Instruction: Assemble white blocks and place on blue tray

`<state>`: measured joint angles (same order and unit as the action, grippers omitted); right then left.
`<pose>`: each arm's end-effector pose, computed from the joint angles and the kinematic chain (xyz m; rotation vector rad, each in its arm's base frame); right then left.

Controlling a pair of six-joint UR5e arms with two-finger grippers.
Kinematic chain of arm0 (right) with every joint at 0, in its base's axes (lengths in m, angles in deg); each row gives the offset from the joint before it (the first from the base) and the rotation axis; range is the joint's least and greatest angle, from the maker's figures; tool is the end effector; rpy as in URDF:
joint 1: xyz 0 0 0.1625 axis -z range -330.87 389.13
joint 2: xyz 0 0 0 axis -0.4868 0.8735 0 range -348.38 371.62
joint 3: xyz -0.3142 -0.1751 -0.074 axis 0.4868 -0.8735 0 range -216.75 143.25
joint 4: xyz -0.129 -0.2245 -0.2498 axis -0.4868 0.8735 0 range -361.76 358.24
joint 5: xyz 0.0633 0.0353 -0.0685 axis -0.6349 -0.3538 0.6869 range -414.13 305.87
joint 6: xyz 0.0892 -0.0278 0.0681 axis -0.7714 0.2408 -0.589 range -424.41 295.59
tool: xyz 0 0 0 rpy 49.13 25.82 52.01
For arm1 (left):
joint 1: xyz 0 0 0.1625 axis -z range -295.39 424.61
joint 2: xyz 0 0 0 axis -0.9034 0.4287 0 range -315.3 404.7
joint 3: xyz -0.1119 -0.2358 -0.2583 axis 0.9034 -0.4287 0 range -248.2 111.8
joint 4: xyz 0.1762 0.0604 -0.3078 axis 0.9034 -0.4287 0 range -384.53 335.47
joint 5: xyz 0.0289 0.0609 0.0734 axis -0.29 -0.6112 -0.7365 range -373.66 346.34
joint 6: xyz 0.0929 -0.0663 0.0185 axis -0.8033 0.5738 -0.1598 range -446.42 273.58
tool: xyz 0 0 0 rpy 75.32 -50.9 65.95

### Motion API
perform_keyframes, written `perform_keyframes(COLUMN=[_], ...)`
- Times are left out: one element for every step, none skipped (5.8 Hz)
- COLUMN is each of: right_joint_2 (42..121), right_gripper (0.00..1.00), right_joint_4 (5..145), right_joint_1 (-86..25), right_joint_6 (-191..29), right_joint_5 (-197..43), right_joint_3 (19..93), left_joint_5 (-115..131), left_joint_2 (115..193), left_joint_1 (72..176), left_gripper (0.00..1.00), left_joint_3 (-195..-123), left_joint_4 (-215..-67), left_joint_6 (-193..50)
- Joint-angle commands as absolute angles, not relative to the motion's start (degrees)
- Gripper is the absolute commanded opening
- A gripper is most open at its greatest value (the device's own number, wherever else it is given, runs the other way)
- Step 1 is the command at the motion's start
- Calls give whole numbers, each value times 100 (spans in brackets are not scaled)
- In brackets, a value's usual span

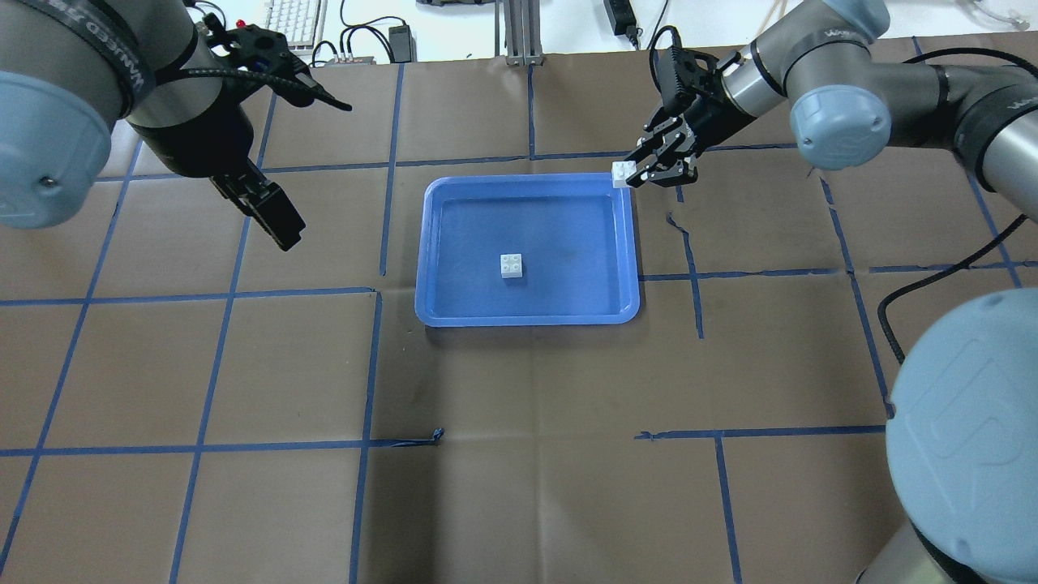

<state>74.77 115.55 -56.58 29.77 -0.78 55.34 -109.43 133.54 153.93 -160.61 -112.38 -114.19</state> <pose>0.1602 -0.5689 0.2328 -1.8502 1.8712 -0.6354 -0.1165 -0.4296 0.4090 0.7106 2.9559 0.0146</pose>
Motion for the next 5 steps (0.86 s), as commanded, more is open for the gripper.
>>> perform_keyframes(right_joint_2=[7464, 7464, 7438, 7316, 7141], right_gripper=[31, 31, 31, 31, 31], right_joint_4=[12642, 13039, 13461, 13796, 14217], right_joint_1=[-6006, -6112, -6244, -6402, -6569], right_joint_6=[2324, 2278, 2190, 1885, 1490], right_joint_5=[-70, -78, -87, -87, -70], right_joint_3=[6130, 6516, 6755, 6836, 6837], left_joint_5=[-10964, -10955, -10442, -10315, -10348], left_joint_2=[13296, 13251, 13242, 13251, 13251], left_joint_1=[15365, 15373, 15391, 15382, 15391], left_gripper=[99, 99, 99, 99, 99], left_joint_3=[-16014, -15979, -15970, -15961, -15996], left_joint_4=[-11163, -11197, -11215, -11172, -11154], left_joint_6=[-8479, -7744, -6745, -6796, -6805])
